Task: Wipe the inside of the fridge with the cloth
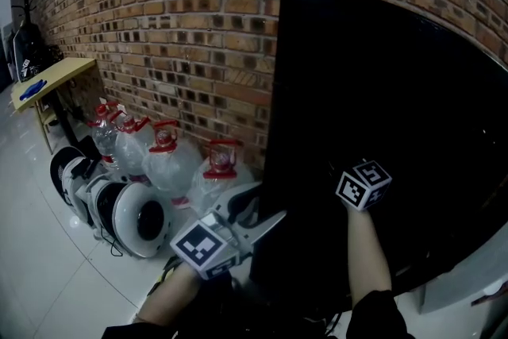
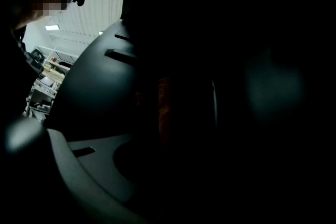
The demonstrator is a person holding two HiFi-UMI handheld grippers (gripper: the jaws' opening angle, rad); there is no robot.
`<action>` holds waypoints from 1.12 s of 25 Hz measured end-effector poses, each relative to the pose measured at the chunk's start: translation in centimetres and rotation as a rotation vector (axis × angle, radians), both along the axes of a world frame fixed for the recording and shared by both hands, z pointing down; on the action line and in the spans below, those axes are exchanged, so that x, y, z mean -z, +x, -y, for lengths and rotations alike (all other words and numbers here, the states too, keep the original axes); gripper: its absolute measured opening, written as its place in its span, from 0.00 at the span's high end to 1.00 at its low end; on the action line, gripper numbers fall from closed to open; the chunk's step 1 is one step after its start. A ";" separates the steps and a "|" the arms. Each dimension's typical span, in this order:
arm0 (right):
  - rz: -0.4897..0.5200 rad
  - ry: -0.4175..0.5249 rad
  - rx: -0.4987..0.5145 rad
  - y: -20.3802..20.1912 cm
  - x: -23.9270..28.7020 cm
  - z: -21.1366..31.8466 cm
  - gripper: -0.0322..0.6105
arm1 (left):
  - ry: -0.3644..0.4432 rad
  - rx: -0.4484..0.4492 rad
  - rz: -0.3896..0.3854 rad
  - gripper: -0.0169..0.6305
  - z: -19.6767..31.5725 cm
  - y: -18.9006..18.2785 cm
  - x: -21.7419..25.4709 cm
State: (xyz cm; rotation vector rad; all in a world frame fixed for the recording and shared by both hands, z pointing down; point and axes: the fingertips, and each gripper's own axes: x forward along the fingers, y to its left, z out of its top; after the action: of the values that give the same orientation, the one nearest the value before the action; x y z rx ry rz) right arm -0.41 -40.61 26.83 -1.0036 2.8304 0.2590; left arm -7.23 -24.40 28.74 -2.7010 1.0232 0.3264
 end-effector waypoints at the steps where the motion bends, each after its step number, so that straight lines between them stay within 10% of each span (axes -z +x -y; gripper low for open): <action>1: -0.004 -0.001 -0.016 0.1 -0.1 0.8 0.83 | -0.001 0.000 -0.003 0.58 0.1 0.0 0.0; 28: -0.111 -0.037 -0.352 4.1 -2.0 8.5 0.83 | -0.036 0.023 -0.048 0.59 0.4 0.0 -0.1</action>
State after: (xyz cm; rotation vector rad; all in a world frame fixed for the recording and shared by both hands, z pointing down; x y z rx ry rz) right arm 3.64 -49.13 28.81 -1.5394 2.7446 0.3057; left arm -7.26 -24.75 28.87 -2.7233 1.0832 0.3741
